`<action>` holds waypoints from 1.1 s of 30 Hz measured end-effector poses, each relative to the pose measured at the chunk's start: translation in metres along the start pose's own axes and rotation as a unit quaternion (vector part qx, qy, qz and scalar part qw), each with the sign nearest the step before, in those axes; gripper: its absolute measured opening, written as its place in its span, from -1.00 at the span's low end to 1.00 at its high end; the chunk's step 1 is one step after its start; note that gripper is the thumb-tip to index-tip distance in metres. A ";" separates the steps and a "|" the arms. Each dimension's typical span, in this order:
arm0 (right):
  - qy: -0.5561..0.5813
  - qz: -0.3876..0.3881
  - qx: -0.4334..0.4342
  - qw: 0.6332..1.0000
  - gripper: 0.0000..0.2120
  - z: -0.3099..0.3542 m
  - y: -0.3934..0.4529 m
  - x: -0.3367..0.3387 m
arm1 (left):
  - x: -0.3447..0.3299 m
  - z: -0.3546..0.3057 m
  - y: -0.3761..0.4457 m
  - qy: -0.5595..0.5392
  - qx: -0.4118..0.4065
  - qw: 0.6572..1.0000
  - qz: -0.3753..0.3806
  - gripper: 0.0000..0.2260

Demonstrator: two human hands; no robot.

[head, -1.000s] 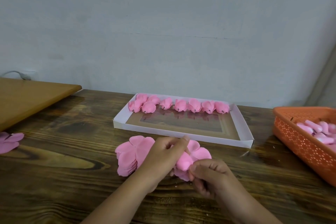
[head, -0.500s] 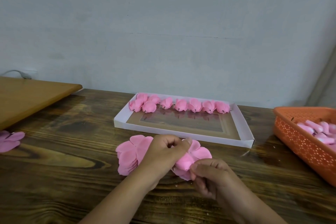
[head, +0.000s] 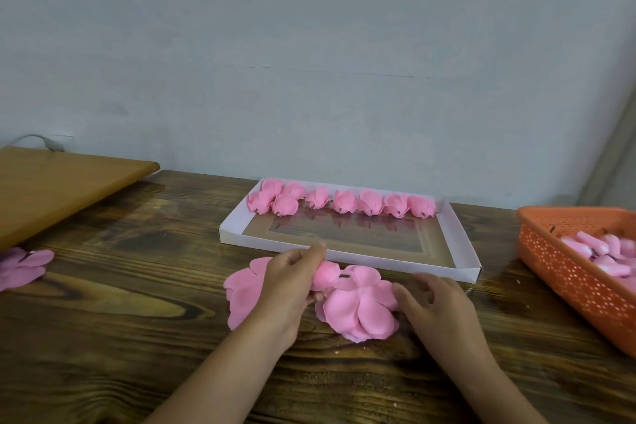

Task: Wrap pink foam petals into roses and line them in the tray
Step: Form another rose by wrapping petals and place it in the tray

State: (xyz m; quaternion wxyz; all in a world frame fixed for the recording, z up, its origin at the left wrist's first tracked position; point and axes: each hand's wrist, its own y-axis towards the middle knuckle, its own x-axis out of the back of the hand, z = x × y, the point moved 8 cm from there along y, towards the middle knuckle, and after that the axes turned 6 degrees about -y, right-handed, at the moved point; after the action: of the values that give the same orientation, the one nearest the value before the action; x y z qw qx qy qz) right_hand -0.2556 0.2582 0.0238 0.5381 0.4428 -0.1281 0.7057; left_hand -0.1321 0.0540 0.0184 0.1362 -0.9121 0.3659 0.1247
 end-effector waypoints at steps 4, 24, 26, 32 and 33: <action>-0.011 0.012 0.041 0.999 -0.77 0.006 0.001 -0.006 | 0.000 0.003 0.002 0.012 0.001 1.000 0.001 -0.74; 0.000 -0.013 0.061 0.998 -0.88 0.013 -0.003 -0.008 | -0.001 0.008 0.005 0.021 -0.004 1.000 -0.001 -0.76; -0.007 -0.017 0.066 0.998 -0.89 0.014 -0.004 -0.006 | -0.001 0.007 0.004 0.022 -0.006 1.000 -0.002 -0.76; -0.046 -0.026 0.055 0.997 -0.87 0.015 -0.005 -0.001 | -0.002 0.007 0.002 0.026 -0.005 1.000 -0.001 -0.77; -0.045 -0.031 0.053 0.997 -0.86 0.015 -0.006 0.001 | -0.002 0.007 0.002 0.027 -0.005 1.000 -0.002 -0.76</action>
State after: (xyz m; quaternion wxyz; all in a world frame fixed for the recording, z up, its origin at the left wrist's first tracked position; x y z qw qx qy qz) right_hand -0.2433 0.2511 0.0314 0.5292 0.5062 -0.1004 0.6735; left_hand -0.1360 0.0561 0.0121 0.1214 -0.9165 0.3673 0.1017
